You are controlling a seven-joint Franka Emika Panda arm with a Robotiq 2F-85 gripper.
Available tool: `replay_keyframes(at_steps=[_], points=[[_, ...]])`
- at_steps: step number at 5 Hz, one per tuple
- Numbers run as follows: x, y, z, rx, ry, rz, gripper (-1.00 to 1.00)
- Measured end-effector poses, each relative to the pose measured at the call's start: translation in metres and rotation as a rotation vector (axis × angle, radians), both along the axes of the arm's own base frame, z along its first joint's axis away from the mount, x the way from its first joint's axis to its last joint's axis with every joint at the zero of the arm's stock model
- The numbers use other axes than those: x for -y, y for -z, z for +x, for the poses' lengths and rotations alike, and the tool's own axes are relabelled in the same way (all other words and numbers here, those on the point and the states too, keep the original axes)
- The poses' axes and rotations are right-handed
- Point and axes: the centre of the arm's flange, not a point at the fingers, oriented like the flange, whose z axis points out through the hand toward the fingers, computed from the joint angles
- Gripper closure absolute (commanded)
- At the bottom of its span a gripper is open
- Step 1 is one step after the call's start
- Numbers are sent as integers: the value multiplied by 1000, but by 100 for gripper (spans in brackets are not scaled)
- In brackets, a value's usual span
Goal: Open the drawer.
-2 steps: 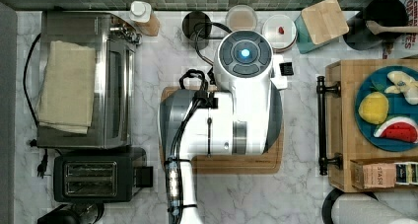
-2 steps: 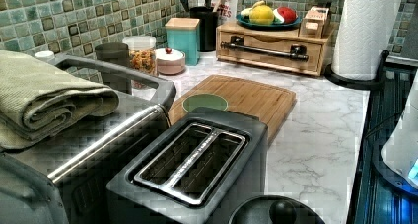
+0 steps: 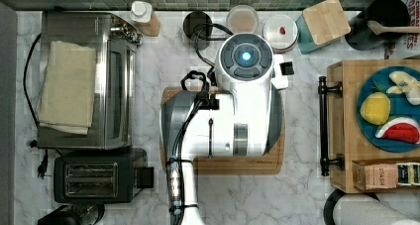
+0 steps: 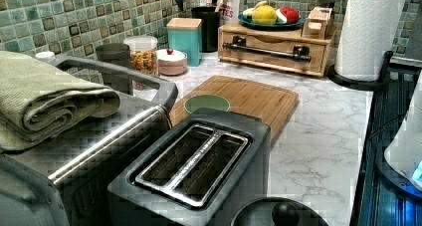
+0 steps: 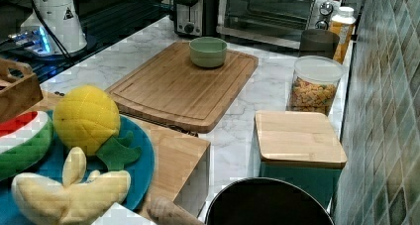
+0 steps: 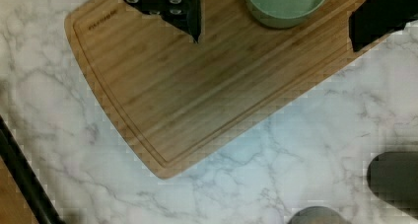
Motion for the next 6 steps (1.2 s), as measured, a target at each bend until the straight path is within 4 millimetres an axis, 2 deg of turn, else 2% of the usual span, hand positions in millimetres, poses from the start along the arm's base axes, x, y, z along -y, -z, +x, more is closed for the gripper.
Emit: replay_keyframes(at_steps=[1,2,3,4,5,6], points=[[6,12,2,14,-162,-63,-100],[19,25,-3,-41,-360,-95,-100],[39,37,-3,-79,-507,-83,-100],[72,53,-1,-99,-591,-72,-100],[111,62,3,-36,-639,-102,-100],[155,61,2,31,-614,-186,-100]])
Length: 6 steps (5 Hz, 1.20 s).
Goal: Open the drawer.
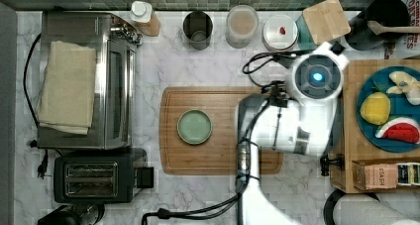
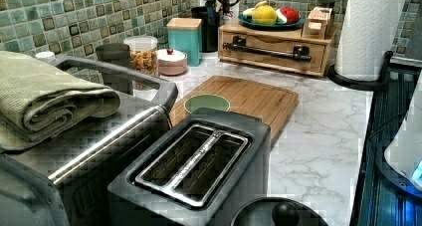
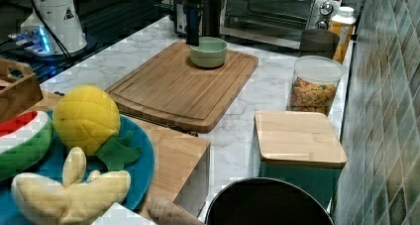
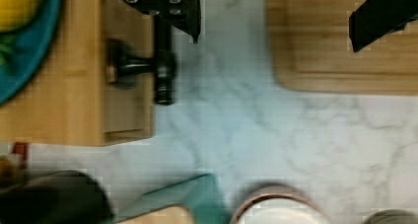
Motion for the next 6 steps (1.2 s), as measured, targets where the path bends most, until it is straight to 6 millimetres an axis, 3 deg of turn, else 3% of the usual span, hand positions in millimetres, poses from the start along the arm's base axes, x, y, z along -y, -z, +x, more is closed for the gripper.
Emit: replay_keyframes(at_steps=[1,2,4,6], points=[[40,1,-12,10,62,-14,-100],[63,8,-24,-4,104,-11,-100],[57,40,-35,-6,75,-17,-100],[54,79,-51,-172,-27,-119,-100]])
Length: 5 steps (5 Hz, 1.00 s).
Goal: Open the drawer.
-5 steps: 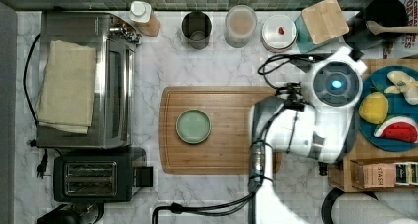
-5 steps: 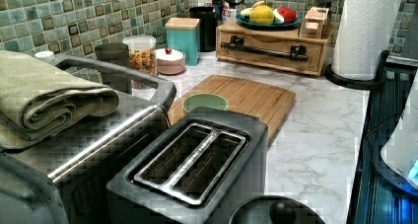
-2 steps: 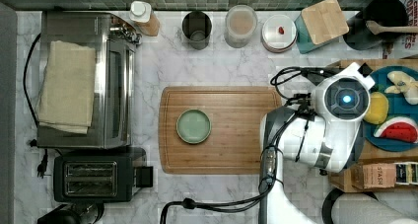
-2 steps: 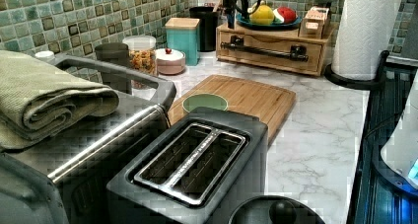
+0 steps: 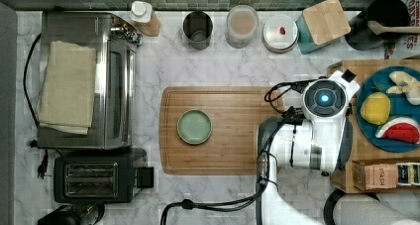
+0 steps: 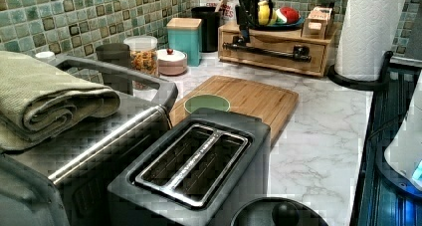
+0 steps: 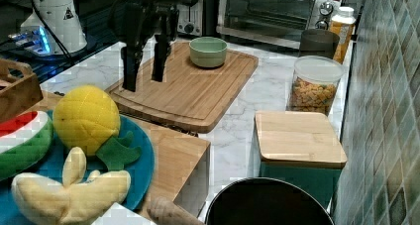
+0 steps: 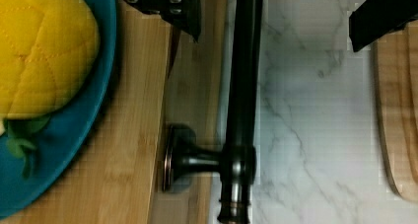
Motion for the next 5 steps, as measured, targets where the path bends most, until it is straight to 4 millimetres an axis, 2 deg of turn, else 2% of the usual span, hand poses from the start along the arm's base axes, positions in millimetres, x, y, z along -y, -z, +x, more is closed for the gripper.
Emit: replay_keyframes(at_steps=[1,2,4,5], points=[[8,14,-3,-28,13,0,-100],[13,30,-3,45,40,40,-100],[1,56,-13,97,146,62,-100],[3,54,-10,169,161,46,-100]])
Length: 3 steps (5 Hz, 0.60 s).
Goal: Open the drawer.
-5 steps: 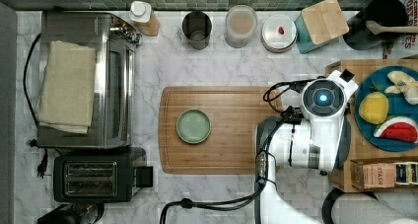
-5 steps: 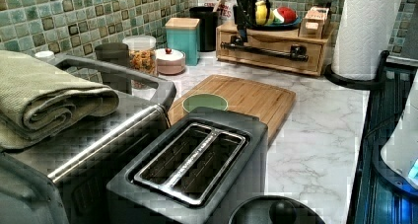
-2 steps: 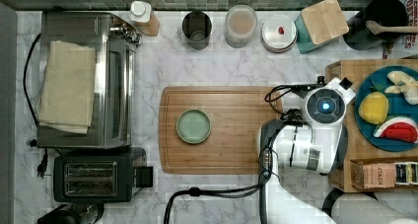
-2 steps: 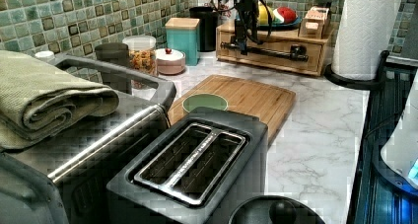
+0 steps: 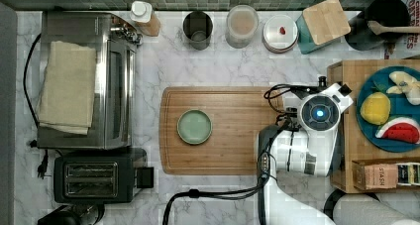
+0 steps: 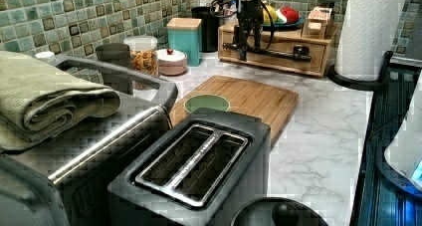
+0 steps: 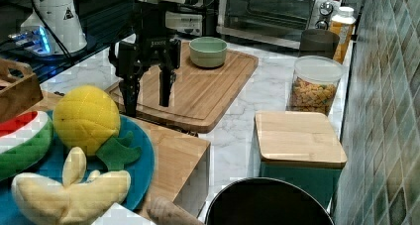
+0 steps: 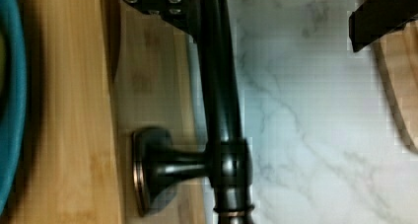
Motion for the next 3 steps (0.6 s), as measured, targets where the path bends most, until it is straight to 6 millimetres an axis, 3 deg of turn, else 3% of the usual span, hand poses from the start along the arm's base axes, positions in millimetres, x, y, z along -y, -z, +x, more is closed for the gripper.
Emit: replay_keyframes(at_steps=[1,3], points=[[7,6,4,73,-12,-6,-100],[21,62,-15,-67,19,14,-100]])
